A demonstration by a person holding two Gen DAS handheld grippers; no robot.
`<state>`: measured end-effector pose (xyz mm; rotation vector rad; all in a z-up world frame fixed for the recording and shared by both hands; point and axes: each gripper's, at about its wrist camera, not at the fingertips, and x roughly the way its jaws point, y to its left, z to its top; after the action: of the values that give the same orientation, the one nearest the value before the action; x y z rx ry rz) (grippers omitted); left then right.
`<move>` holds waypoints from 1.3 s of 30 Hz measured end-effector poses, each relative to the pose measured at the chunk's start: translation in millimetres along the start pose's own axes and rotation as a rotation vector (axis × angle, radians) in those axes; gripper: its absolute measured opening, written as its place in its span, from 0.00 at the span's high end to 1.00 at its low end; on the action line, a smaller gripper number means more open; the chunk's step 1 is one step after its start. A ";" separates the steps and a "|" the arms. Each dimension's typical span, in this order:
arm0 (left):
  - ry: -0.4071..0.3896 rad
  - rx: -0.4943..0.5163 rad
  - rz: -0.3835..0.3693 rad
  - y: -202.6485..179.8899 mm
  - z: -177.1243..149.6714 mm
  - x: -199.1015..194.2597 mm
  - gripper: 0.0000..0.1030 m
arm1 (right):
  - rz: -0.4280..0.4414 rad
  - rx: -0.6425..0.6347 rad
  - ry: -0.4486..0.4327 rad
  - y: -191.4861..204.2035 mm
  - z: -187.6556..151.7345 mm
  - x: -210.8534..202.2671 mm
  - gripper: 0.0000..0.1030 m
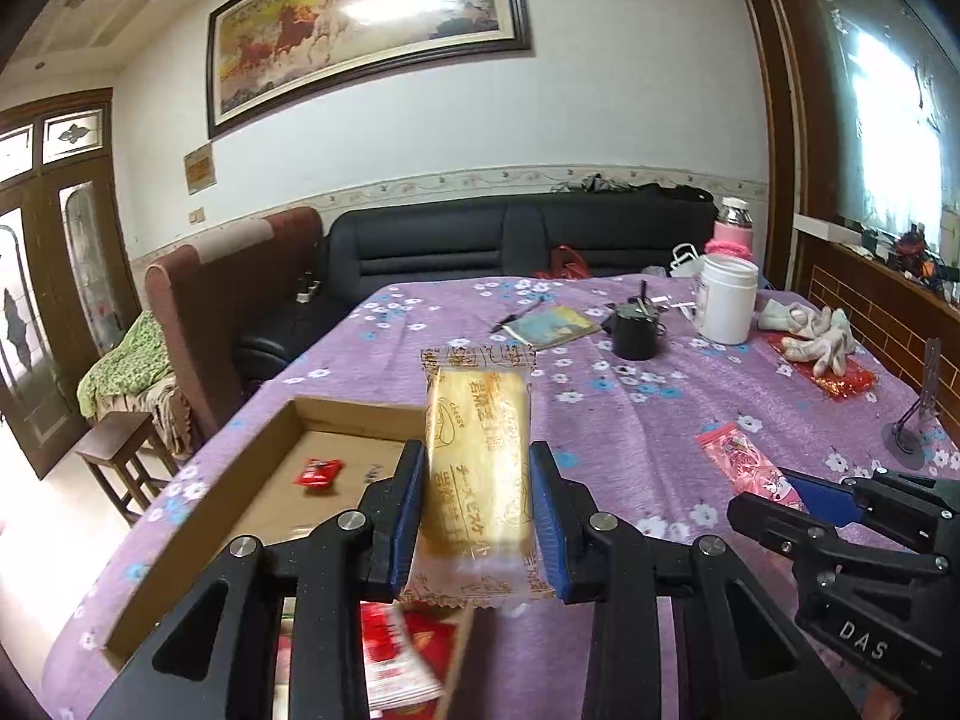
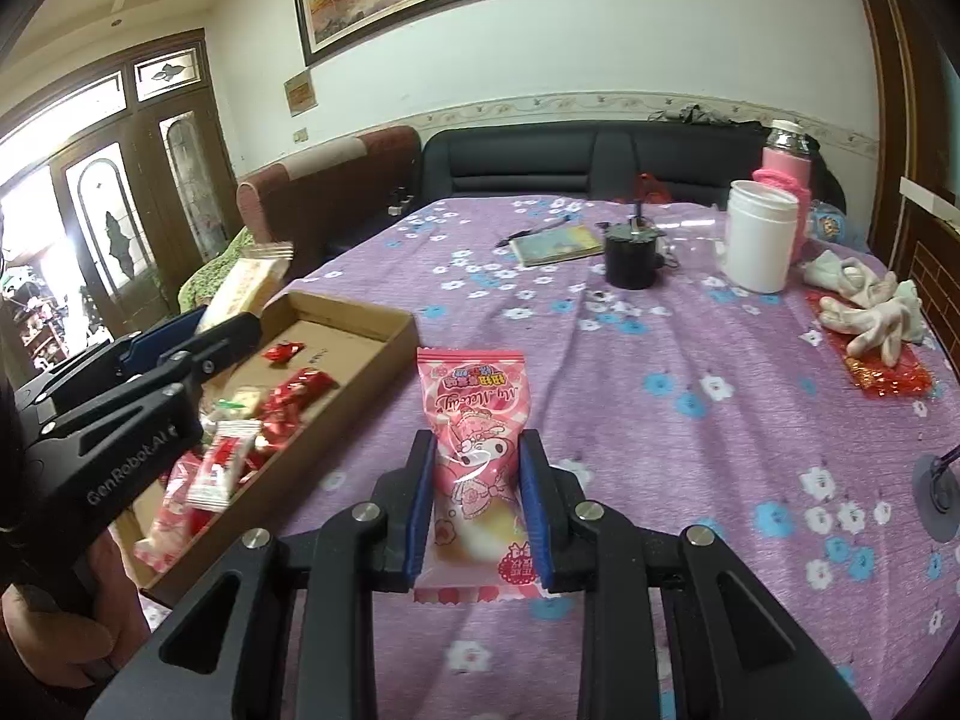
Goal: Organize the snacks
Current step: 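Carry the pink packet and yellow biscuit packet over the cardboard box, then open the left gripper to drop the biscuit while right drops the pink packet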
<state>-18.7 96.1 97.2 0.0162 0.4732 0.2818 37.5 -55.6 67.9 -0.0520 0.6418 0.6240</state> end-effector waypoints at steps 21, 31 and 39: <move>0.061 -0.155 0.131 112.7 -34.9 -6.5 0.64 | 0.174 -0.136 0.101 132.7 5.5 35.3 0.74; 0.118 -0.204 0.166 139.1 -50.2 9.5 0.64 | 0.123 -0.191 0.147 161.7 -2.5 68.4 0.74; 0.147 -0.214 0.167 140.2 -57.5 22.3 0.64 | 0.116 -0.181 0.174 158.2 -7.6 83.7 0.74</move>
<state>-62.7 234.0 47.3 -0.1754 0.5870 0.4986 -2.7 116.1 36.2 -0.2413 0.7582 0.7942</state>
